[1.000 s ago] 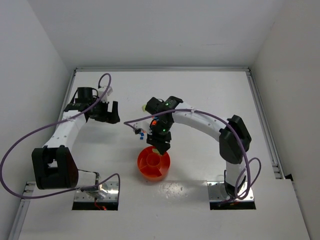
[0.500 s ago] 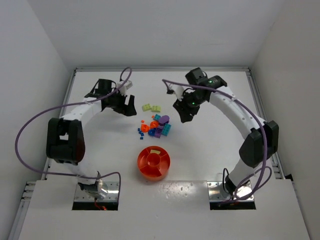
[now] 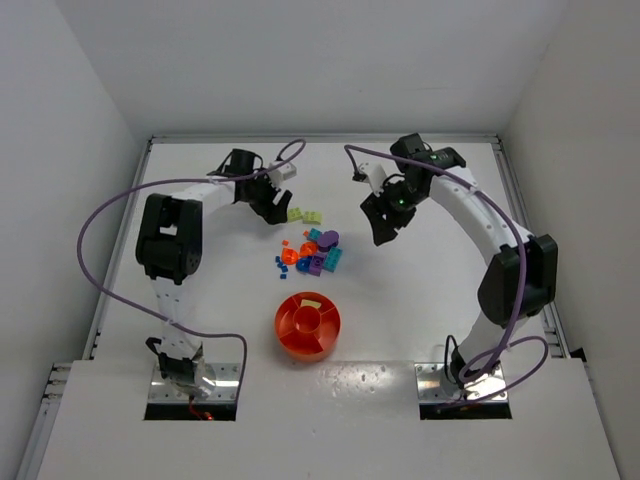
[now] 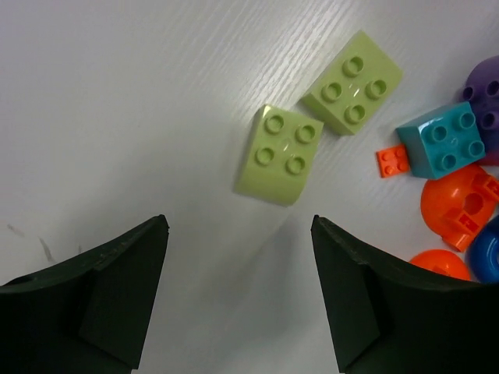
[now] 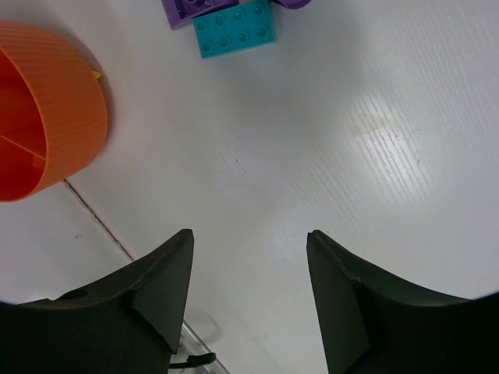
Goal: Sort the legos into containers by color
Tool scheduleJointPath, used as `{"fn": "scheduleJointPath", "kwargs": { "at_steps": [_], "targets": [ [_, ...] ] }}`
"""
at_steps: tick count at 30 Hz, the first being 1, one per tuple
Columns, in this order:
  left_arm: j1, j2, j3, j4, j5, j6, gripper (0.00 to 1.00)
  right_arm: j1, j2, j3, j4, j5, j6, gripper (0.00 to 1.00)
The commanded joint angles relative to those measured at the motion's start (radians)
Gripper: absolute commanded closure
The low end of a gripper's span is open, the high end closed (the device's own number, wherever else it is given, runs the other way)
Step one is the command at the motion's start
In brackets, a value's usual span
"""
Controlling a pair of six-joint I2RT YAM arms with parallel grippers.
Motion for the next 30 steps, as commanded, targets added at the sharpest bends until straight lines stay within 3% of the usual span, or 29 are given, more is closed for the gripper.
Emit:
{"fn": "scheduleJointPath", "kwargs": {
  "at_steps": [1, 10, 13, 14, 17, 18, 20, 21, 24, 30],
  "targets": [
    [-0.045, 0.023, 0.069, 0.023, 0.001, 0.159, 0.20, -0.014, -0.004, 0.003, -0.002, -0.019, 0.008, 0.39],
    [-0.125, 0.095, 0.100, 0.005, -0.039, 0.234, 0.21, -0.034, 0.015, 0.003, -0.002, -0.001, -0.001, 0.38],
    [-0.125, 0.121, 0.112, 0.005, -0.065, 0.234, 0.28, -0.034, 0.024, 0.013, -0.002, -0.001, -0.001, 0.38],
    [-0.125, 0.130, 0.112, 0.005, -0.074, 0.221, 0.30, -0.034, 0.024, 0.013, -0.002, -0.001, -0.001, 0.38],
    [-0.125, 0.150, 0.126, 0.005, -0.102, 0.221, 0.49, -0.034, 0.033, 0.013, -0.002, -0.001, -0.001, 0.40],
    [-0.125, 0.150, 0.126, 0.005, -0.117, 0.221, 0.59, -0.034, 0.033, 0.013, -0.002, -0.010, -0.001, 0.41],
    [-0.125, 0.140, 0.126, 0.005, -0.127, 0.221, 0.67, -0.034, 0.033, 0.013, -0.002, -0.010, -0.001, 0.43],
    [-0.125, 0.118, 0.126, 0.005, -0.127, 0.205, 0.73, -0.034, 0.033, 0.013, -0.002, -0.038, -0.001, 0.43],
    [-0.114, 0.046, 0.092, -0.008, -0.076, 0.173, 0.79, -0.034, 0.033, 0.013, 0.038, -0.096, 0.031, 0.45],
    [-0.083, -0.335, -0.037, -0.101, 0.143, 0.095, 0.86, -0.013, 0.131, 0.127, 0.106, -0.142, 0.145, 0.45]
  ]
}}
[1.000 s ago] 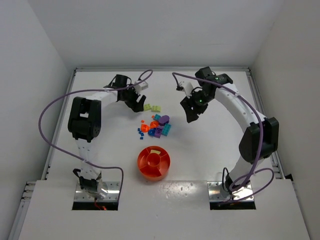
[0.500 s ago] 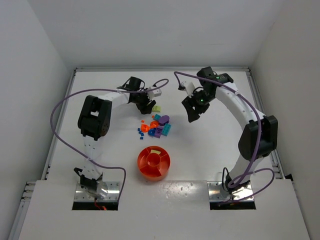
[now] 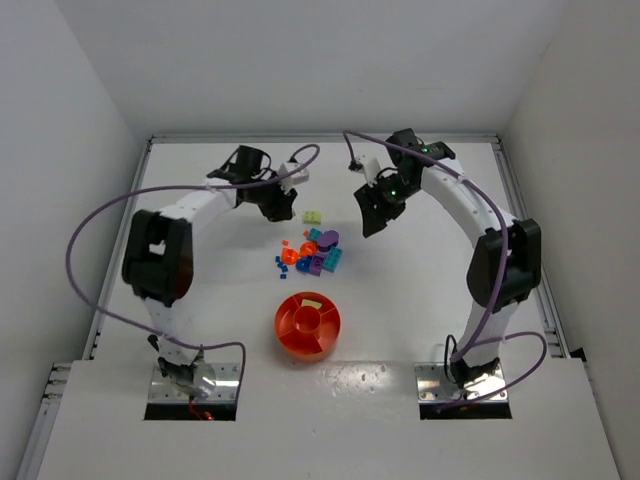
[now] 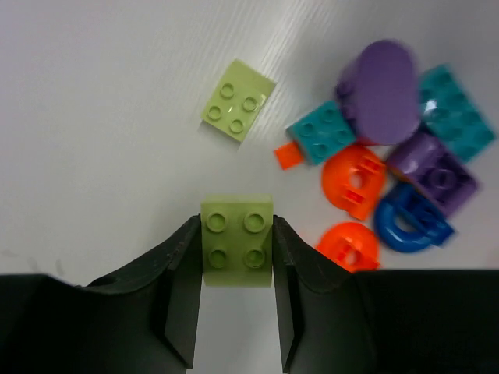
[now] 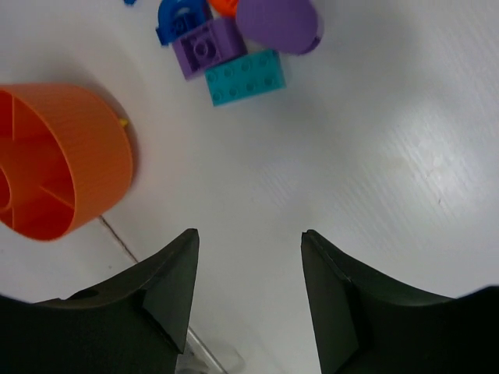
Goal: Sort the legos into containers by color
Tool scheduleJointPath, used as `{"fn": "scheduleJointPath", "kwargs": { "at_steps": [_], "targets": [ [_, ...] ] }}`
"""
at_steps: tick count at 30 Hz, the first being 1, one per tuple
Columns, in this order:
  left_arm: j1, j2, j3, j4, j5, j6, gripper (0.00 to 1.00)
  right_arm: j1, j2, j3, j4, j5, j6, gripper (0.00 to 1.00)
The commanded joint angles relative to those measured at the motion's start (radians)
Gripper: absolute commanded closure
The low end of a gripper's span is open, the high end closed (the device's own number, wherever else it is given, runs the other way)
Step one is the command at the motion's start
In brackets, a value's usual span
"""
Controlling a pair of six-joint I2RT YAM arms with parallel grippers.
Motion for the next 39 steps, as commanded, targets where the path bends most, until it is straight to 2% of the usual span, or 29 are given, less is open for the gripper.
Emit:
{"fn": "scheduleJointPath", "kwargs": {
  "at_steps": [1, 2, 7, 10, 14, 25, 39],
  "targets": [
    [0.019, -0.301, -0.032, -0.049, 0.175, -0.038, 0.86, 0.008, 0.067, 0.107, 0.084, -0.054, 0.100, 0.45],
    [0.019, -0.401, -0.083, -0.061, 0.219, -0.038, 0.86, 0.008, 0.102, 0.142, 0.094, -0.054, 0.119, 0.45],
    [-0.030, -0.646, -0.229, -0.233, 0.289, 0.040, 0.86, 0.008, 0.176, 0.196, 0.135, -0.054, 0.224, 0.45],
    [-0.081, -0.735, -0.309, -0.258, 0.327, 0.000, 0.86, 0.008, 0.217, 0.207, 0.159, -0.077, 0.269, 0.45],
    [-0.200, -0.826, -0.381, -0.258, 0.298, -0.046, 0.85, 0.017, 0.260, 0.263, 0.169, -0.055, 0.278, 0.42],
    [-0.383, -0.728, -0.441, -0.172, 0.246, -0.104, 0.83, 0.026, 0.263, 0.273, 0.178, -0.028, 0.269, 0.38],
    [-0.406, -0.629, -0.451, -0.124, 0.236, -0.064, 0.79, 0.026, 0.245, 0.244, 0.169, -0.037, 0.251, 0.36]
  ]
}}
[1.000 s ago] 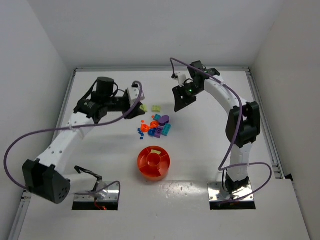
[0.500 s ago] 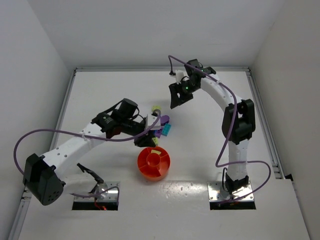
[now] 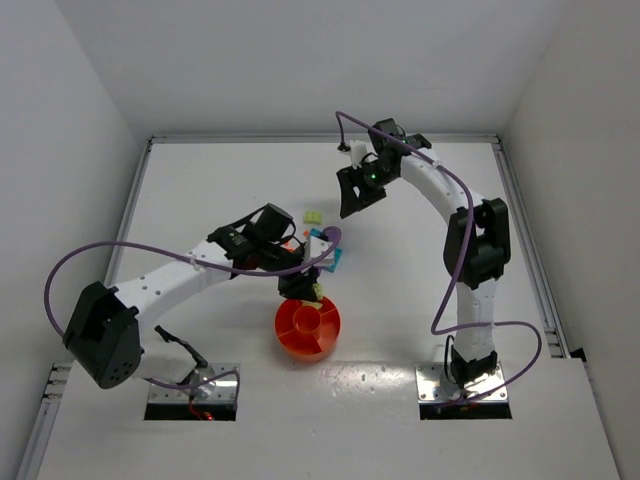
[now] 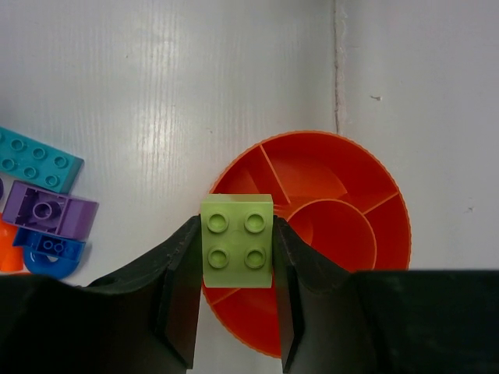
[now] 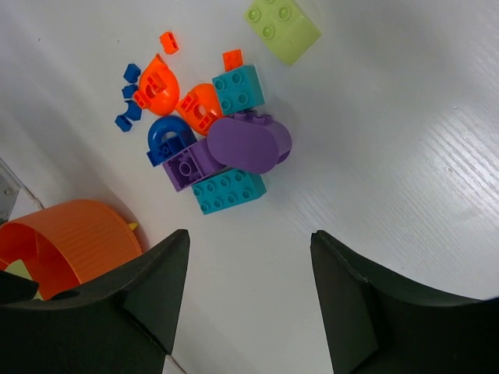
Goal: Sort the legos into containers by color
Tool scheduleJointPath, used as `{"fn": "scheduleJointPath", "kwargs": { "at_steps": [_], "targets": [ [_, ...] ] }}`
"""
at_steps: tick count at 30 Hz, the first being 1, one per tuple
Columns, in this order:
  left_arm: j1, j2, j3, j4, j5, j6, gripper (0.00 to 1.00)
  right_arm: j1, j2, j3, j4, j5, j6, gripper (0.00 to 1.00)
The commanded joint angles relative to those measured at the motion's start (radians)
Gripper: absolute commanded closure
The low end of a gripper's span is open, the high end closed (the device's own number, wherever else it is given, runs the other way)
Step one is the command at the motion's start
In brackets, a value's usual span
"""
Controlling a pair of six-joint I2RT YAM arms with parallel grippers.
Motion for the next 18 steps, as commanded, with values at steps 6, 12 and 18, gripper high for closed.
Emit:
{"fn": "scheduleJointPath", "kwargs": {
  "at_steps": [6, 12, 18],
  "targets": [
    [-0.010, 0.005, 0.002, -0.027, 0.022, 0.076, 0.64, 0.005, -0.032, -0.001, 0.007, -0.036, -0.018, 0.36],
    [-0.010, -0.005, 0.002, -0.064, 0.041, 0.112, 0.40, 0.005, -0.032, 0.008, -0.002, -0.055, -0.028, 0.36],
    [0.045, -0.005, 0.043, -0.064, 0.080, 0.112, 0.30, 0.005, -0.032, 0.017, -0.011, -0.067, -0.050, 0.36]
  ]
}}
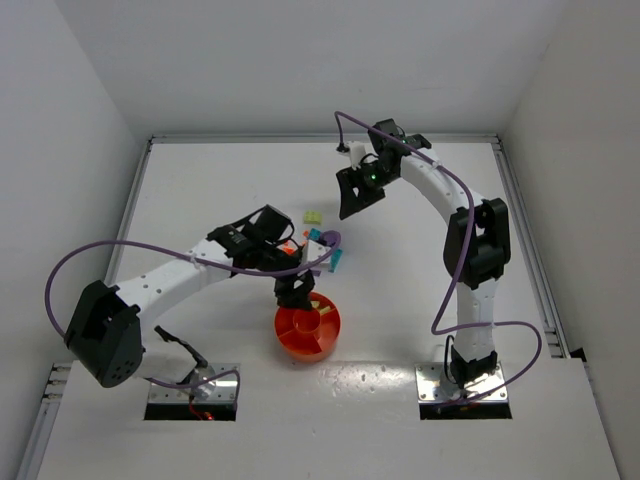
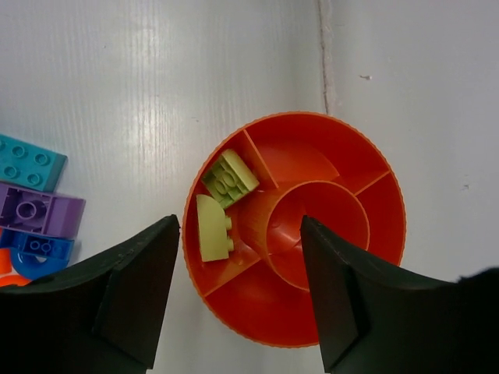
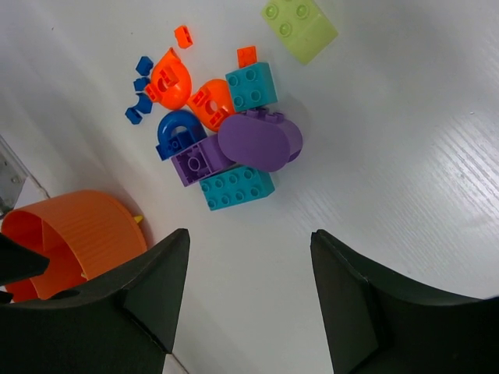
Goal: Sort the legos into containers by color
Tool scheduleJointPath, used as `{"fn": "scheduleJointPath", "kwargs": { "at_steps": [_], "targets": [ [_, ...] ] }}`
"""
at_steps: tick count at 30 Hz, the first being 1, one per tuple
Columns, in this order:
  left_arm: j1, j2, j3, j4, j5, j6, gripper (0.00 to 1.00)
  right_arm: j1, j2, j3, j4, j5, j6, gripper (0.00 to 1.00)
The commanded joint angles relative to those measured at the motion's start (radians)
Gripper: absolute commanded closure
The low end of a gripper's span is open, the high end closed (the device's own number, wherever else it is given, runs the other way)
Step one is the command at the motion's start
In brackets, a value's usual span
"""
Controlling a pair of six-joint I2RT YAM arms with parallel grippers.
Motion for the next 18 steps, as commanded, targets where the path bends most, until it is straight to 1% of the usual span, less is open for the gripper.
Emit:
{"fn": "scheduleJointPath", "kwargs": {
  "at_steps": [1, 3, 4, 5, 7, 8, 9, 10, 11, 12, 13, 15, 16, 18],
  "targets": [
    [0.047, -0.028, 0.055, -0.003, 0.056, 0.012, 0.30, 0.005, -0.032, 0.027, -0.002, -0.044, -0.033, 0.36],
    [0.104, -0.053, 0.095, 0.011, 0.083, -0.044, 0.30, 0.005, -0.010, 0.042, -0.002, -0.044, -0.043, 0.36],
    [0.127, -0.067, 0.106, 0.049, 0.083, -0.072, 0.30, 0.005, -0.001, 0.068, -0.002, -0.044, -0.043, 0.36],
    [0.174, -0.082, 0.115, 0.074, 0.083, -0.136, 0.30, 0.005, 0.022, 0.084, -0.002, -0.044, -0.052, 0.36],
    [0.228, -0.132, 0.127, 0.135, 0.051, -0.208, 0.29, 0.016, 0.049, 0.137, -0.002, -0.044, -0.064, 0.36],
    [0.254, -0.148, 0.127, 0.202, 0.030, -0.291, 0.28, 0.016, 0.050, 0.138, 0.043, -0.044, -0.064, 0.34],
    [0.306, -0.159, 0.136, 0.226, -0.004, -0.320, 0.24, 0.016, 0.050, 0.138, 0.081, -0.044, -0.053, 0.33],
    [0.329, -0.171, 0.136, 0.255, -0.032, -0.356, 0.19, 0.025, 0.059, 0.127, 0.116, -0.044, -0.043, 0.30],
    [0.349, -0.171, 0.149, 0.255, -0.059, -0.415, 0.10, 0.025, 0.059, 0.127, 0.158, -0.044, -0.043, 0.28],
    [0.384, -0.171, 0.158, 0.264, -0.100, -0.434, 0.00, 0.048, 0.080, 0.157, 0.158, -0.031, -0.067, 0.26],
    [0.401, -0.171, 0.176, 0.264, -0.119, -0.448, 0.00, 0.048, 0.124, 0.180, 0.149, -0.031, -0.081, 0.19],
    [0.450, -0.150, 0.190, 0.237, -0.153, -0.477, 0.00, 0.080, 0.169, 0.248, 0.106, -0.031, -0.134, 0.11],
    [0.469, -0.150, 0.190, 0.237, -0.162, -0.489, 0.00, 0.089, 0.183, 0.248, 0.106, -0.017, -0.148, 0.06],
    [0.522, -0.122, 0.190, 0.227, -0.146, -0.508, 0.00, 0.105, 0.183, 0.214, 0.168, 0.005, -0.194, 0.06]
  ]
}}
